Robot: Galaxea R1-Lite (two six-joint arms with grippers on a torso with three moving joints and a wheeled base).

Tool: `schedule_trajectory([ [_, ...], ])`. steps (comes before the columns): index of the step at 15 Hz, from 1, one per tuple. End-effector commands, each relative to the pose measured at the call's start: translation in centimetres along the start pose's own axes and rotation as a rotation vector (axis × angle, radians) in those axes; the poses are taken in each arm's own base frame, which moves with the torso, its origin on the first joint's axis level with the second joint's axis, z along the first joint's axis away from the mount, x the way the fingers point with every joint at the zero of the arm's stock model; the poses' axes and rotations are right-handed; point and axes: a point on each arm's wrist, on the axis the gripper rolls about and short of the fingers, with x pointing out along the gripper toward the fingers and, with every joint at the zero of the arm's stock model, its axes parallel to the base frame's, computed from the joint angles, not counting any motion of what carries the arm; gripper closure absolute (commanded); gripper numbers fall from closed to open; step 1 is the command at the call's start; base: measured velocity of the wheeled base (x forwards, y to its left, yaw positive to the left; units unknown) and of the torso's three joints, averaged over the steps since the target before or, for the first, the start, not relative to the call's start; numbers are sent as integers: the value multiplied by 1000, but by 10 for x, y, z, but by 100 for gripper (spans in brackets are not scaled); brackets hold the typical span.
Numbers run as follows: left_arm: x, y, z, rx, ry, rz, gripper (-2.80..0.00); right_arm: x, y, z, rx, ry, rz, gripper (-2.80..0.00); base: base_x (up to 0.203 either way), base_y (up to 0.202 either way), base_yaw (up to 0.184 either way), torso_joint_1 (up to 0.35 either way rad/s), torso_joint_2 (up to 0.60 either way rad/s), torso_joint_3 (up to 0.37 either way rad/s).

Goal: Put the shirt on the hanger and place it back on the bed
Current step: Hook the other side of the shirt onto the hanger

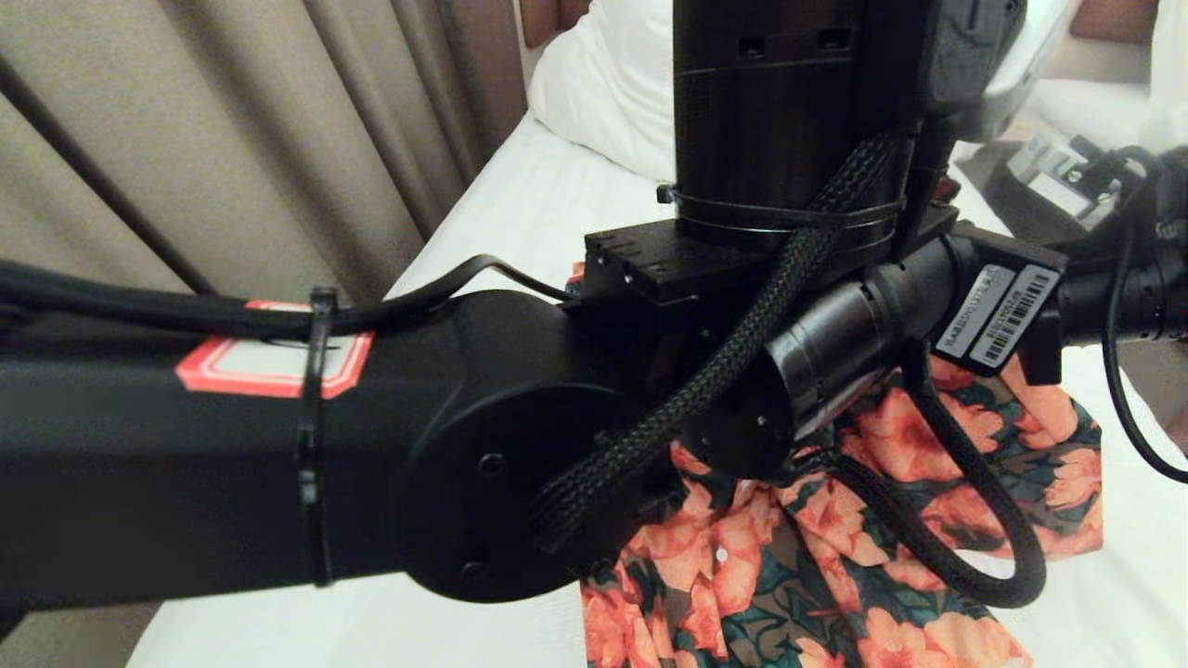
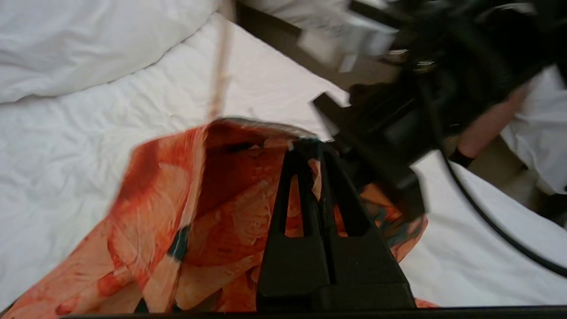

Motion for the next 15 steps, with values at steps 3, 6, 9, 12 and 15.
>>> schedule_trajectory([
  [3,14,-31,-24,9,45,-60,0,14,-19,-3,28,2,11,0,0,0,0,0,0,0],
  [6,17,-45,-35,15,49,-83,0,14,-22,4,43,-24,19,0,0,0,0,0,0,0],
  [9,21,-47,-38,20,52,-82,0,13,-22,4,47,-25,26,0,0,0,0,0,0,0],
  [12,21,-44,-35,28,44,-75,0,13,-19,3,50,-24,32,0,0,0,0,0,0,0],
  [15,19,-42,-28,33,16,-66,-280,12,-18,4,47,-28,36,0,0,0,0,0,0,0],
])
